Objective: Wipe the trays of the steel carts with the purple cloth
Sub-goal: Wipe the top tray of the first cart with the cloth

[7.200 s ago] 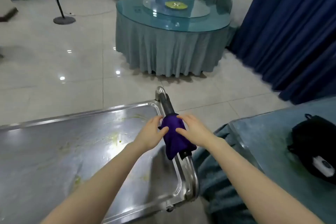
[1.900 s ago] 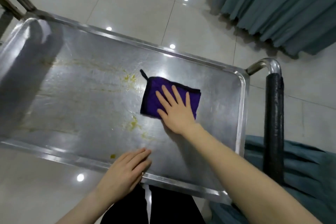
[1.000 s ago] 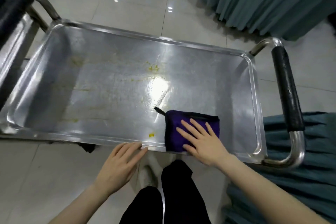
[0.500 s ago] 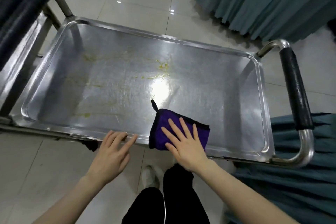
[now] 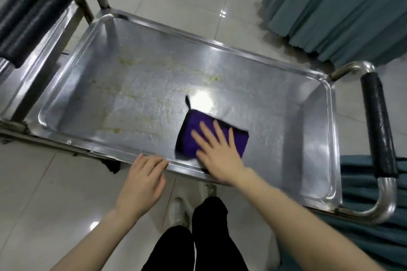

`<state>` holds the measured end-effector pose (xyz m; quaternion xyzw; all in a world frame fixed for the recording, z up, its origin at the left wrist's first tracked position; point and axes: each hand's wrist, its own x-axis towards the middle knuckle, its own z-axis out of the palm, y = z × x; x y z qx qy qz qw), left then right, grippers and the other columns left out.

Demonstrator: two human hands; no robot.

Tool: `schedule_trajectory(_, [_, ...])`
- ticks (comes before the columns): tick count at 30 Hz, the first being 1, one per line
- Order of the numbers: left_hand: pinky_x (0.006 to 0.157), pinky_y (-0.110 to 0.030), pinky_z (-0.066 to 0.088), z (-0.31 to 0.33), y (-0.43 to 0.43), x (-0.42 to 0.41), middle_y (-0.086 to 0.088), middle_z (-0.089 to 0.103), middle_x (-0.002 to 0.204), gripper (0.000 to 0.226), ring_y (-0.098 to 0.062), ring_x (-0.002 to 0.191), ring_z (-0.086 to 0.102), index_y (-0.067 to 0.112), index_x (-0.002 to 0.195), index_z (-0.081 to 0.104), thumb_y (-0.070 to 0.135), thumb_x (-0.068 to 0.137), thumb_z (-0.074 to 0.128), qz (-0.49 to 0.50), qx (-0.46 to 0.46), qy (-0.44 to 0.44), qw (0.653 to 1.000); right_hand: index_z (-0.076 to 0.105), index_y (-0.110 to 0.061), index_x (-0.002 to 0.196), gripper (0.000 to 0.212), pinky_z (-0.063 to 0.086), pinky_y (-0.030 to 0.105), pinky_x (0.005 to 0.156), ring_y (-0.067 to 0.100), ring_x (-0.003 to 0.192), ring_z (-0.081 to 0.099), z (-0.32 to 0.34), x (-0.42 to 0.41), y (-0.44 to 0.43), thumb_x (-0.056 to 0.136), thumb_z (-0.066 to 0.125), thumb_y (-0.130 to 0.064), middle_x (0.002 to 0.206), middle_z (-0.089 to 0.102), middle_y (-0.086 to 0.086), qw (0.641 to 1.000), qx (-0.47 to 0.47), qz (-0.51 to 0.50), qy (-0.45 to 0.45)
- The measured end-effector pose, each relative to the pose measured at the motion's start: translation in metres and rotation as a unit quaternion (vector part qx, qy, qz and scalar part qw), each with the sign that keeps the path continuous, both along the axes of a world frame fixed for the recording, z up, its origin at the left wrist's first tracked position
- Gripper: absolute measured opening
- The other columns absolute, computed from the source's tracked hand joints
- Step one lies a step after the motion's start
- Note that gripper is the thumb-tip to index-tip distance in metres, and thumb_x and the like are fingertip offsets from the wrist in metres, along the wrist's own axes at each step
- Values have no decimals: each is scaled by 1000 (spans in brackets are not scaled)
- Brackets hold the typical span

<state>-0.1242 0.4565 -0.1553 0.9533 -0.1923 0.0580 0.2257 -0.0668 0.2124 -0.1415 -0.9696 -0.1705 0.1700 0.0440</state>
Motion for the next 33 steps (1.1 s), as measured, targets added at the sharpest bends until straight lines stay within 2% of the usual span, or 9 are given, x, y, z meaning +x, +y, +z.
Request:
schedule_trajectory(3, [101, -51, 40, -2, -4, -2, -9, 65, 105, 33, -31, 97, 63, 4, 105, 68, 16, 84, 46, 11, -15, 7, 1000, 10, -40, 154, 55, 3, 62, 116, 30, 150, -3, -2, -56, 0, 102, 20, -51, 163, 1, -8, 999, 13, 48, -10])
schedule_trajectory(7, [100, -49, 41, 1, -6, 1, -7, 65, 101, 30, -30, 91, 61, 6, 103, 69, 16, 85, 48, 32, -6, 0, 999, 4, -45, 153, 54, -8, 56, 117, 21, 149, -13, -3, -2, -7, 102, 21, -51, 162, -7, -13, 998, 6, 68, -5])
schedule_trajectory(12, [102, -44, 37, 0, -17, -2, -3, 61, 98, 26, -28, 90, 59, 14, 101, 66, 20, 85, 47, 57, 49, 14, 997, 8, -43, 153, 52, -2, 57, 118, 19, 150, -10, -2, 146, -9, 103, 21, -51, 163, -3, -14, 994, 24, -101, -19])
schedule_trajectory(15, [102, -42, 37, 6, -25, 9, -3, 60, 100, 21, -25, 95, 58, 16, 101, 66, 22, 87, 52, 66, 57, 12, 996, 10, -40, 154, 52, -3, 59, 117, 23, 150, -8, 0, 191, -5, 103, 21, -49, 163, -2, -10, 988, 37, -147, -13])
schedule_trajectory(20, [98, -40, 39, 25, -49, 51, -7, 63, 118, 31, -26, 103, 59, 11, 111, 67, 21, 86, 53, 30, 42, 6, 999, 8, -38, 155, 57, 7, 62, 116, 27, 150, -6, -4, 88, -16, 101, 22, -50, 164, 0, -9, 999, 0, -31, -44])
schedule_trajectory(24, [97, -36, 36, 35, -62, 91, -8, 62, 120, 39, -27, 103, 60, 8, 118, 63, 24, 87, 47, 41, 20, 59, 997, 18, -36, 154, 58, 23, 62, 113, 29, 149, 14, -6, 25, -54, 100, 32, -51, 163, 13, -5, 997, 3, 50, -52])
schedule_trajectory(27, [94, -36, 39, 37, -66, 112, -8, 62, 121, 39, -27, 103, 60, 8, 117, 64, 25, 87, 46, 9, 29, 72, 997, 17, -40, 153, 57, 16, 59, 117, 25, 150, 9, -7, 79, -63, 99, 30, -53, 162, 11, -8, 998, -12, 55, -43])
schedule_trajectory(30, [98, -38, 38, 37, -69, 127, -8, 62, 124, 39, -29, 107, 61, 8, 115, 65, 26, 87, 45, -14, 59, 79, 995, 11, -42, 153, 56, 4, 56, 118, 20, 150, -5, -7, 170, -62, 100, 22, -54, 163, 2, -11, 998, -16, -34, -49])
schedule_trajectory(33, [106, -38, 32, 33, -74, 138, -7, 61, 130, 44, -25, 116, 60, 9, 120, 65, 30, 87, 42, -30, 107, 87, 990, 13, -38, 154, 55, -2, 55, 118, 20, 150, -7, -4, 255, -61, 102, 22, -53, 164, 1, -10, 994, -1, -101, -45])
